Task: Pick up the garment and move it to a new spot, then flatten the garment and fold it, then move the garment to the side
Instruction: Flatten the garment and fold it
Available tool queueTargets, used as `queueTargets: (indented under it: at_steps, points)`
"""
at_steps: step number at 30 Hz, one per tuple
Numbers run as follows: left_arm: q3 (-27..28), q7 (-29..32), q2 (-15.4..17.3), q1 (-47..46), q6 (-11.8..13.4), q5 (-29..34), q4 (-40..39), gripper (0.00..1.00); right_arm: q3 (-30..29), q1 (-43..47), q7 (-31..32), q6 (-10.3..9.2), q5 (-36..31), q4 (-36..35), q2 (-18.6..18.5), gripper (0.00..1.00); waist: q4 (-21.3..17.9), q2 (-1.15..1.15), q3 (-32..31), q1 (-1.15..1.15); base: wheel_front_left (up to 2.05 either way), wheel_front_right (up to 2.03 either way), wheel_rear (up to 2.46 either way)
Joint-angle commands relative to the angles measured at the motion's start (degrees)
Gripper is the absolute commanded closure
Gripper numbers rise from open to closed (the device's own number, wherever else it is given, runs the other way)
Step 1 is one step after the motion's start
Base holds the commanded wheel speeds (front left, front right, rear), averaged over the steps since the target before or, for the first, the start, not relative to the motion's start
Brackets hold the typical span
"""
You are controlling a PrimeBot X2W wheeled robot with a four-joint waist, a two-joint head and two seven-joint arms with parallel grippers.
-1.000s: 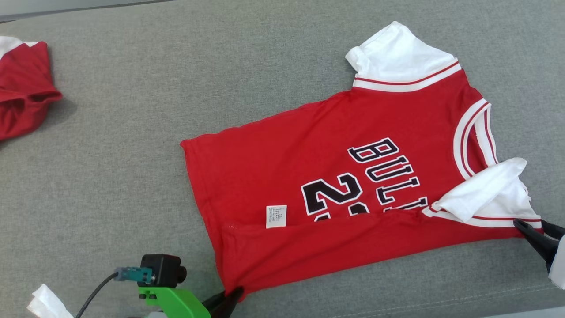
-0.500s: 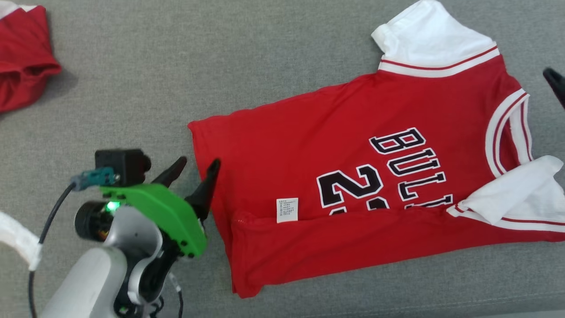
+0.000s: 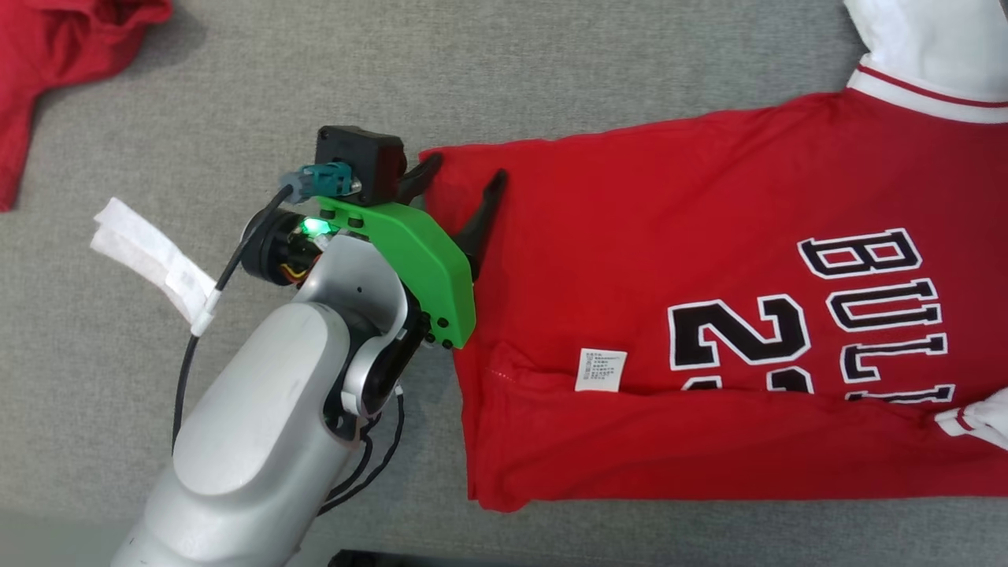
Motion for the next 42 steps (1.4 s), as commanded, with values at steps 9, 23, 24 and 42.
queueTargets:
  at_steps: [9,23,24,42]
  points:
    - [-2.1,3.3,0.0,-1.7,-2.5,-1.5,2.1,0.11,5.9,-1.6,0.3,-0.02,1.1,8.5,0.7,0.41,2.6,0.0,2.7,-0.01,0.0,0.0,0.0]
    - [-0.9,4.8,0.8,0.3,-4.8,-6.6,3.2,1.0,7.6,-2.9,-9.8,-0.05,10.6,9.5,0.0,1.0,-1.1,0.0,-2.0,-0.01,0.0,0.0,0.0]
    - [-0.5,4.3,0.8,0.2,-4.7,-6.7,3.3,1.0,7.5,-2.9,-10.6,-0.05,11.0,9.7,0.0,1.0,-1.3,0.0,-2.5,-0.01,0.0,0.0,0.0]
    - [2.3,-5.6,2.2,4.5,-4.2,-5.5,4.1,1.0,8.2,7.4,-21.6,-0.05,19.3,5.1,-3.9,1.0,-6.0,0.0,-14.7,-0.01,0.0,0.0,0.0]
